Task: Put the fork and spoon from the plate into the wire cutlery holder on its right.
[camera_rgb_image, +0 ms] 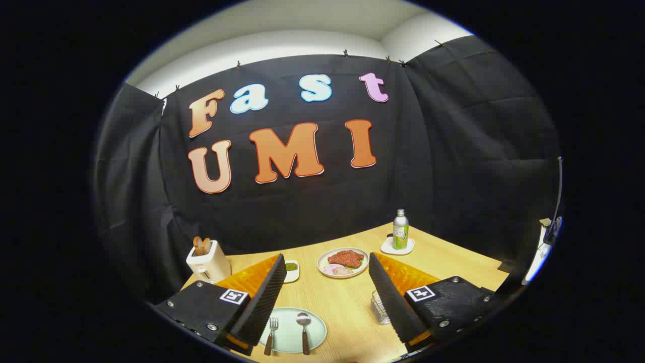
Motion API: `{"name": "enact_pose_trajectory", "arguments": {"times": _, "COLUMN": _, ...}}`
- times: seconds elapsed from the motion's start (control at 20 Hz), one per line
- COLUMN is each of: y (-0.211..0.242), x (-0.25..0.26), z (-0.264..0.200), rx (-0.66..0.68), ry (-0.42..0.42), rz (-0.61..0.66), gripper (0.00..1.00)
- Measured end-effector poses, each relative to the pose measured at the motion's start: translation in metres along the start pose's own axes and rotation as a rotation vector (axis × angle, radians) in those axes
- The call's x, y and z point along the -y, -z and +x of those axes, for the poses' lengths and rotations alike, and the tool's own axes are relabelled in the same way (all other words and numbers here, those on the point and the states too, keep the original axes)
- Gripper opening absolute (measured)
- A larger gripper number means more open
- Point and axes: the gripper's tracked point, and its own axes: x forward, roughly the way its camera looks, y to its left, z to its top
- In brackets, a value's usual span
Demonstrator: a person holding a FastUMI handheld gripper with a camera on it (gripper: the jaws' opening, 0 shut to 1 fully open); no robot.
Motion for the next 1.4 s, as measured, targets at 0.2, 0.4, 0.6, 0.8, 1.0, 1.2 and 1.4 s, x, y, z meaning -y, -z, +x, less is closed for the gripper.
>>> {"name": "enact_pose_trajectory", "arguments": {"times": 0.2, "y": 0.004, "x": 0.002, "z": -0.006, "rx": -0.018, "ry": 0.013, "rz": -0.002, "gripper": 0.98}}
{"name": "enact_pose_trajectory", "arguments": {"times": 0.4, "y": 0.01, "x": 0.002, "z": -0.01, "rx": -0.03, "ry": 0.015, "rz": -0.03, "gripper": 0.98}}
{"name": "enact_pose_trajectory", "arguments": {"times": 0.6, "y": 0.024, "x": -0.006, "z": -0.011, "rx": -0.054, "ry": 0.009, "rz": -0.04, "gripper": 0.98}}
{"name": "enact_pose_trajectory", "arguments": {"times": 0.8, "y": 0.04, "x": -0.017, "z": -0.01, "rx": -0.084, "ry": -0.02, "rz": -0.034, "gripper": 0.98}}
{"name": "enact_pose_trajectory", "arguments": {"times": 1.0, "y": 0.042, "x": -0.019, "z": -0.005, "rx": -0.092, "ry": -0.043, "rz": -0.069, "gripper": 0.98}}
{"name": "enact_pose_trajectory", "arguments": {"times": 1.2, "y": 0.054, "x": -0.023, "z": 0.001, "rx": -0.133, "ry": -0.112, "rz": -0.089, "gripper": 0.98}}
{"name": "enact_pose_trajectory", "arguments": {"times": 1.4, "y": 0.078, "x": -0.024, "z": 0.009, "rx": -0.195, "ry": -0.169, "rz": -0.08, "gripper": 0.98}}
